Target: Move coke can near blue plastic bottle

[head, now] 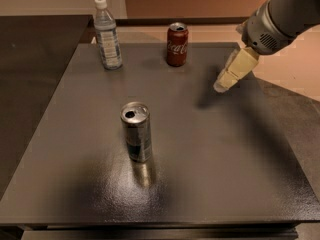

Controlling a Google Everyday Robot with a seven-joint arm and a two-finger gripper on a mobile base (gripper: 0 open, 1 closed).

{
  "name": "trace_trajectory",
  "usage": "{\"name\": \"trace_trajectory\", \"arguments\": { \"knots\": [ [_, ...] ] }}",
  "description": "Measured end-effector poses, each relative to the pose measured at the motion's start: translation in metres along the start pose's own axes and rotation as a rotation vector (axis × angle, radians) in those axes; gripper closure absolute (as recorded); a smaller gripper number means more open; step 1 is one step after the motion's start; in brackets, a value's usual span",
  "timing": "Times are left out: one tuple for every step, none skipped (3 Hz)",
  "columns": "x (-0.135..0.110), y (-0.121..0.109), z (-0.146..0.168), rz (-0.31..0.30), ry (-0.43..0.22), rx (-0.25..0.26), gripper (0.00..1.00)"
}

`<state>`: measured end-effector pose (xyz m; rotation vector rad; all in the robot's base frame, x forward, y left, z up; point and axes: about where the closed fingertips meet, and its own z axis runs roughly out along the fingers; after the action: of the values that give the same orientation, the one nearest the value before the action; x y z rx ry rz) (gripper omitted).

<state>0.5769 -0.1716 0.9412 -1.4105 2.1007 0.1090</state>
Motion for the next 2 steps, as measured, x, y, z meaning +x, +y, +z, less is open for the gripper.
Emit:
{"name": "trace_trajectory", "arguments": {
  "knots": [
    [-0.013, -0.025, 0.022, 0.066, -0.068, 0.051, 0.0],
    [-0.023, -0.049, 0.046, 0.135, -0.122, 0.081, 0.0]
  ]
}}
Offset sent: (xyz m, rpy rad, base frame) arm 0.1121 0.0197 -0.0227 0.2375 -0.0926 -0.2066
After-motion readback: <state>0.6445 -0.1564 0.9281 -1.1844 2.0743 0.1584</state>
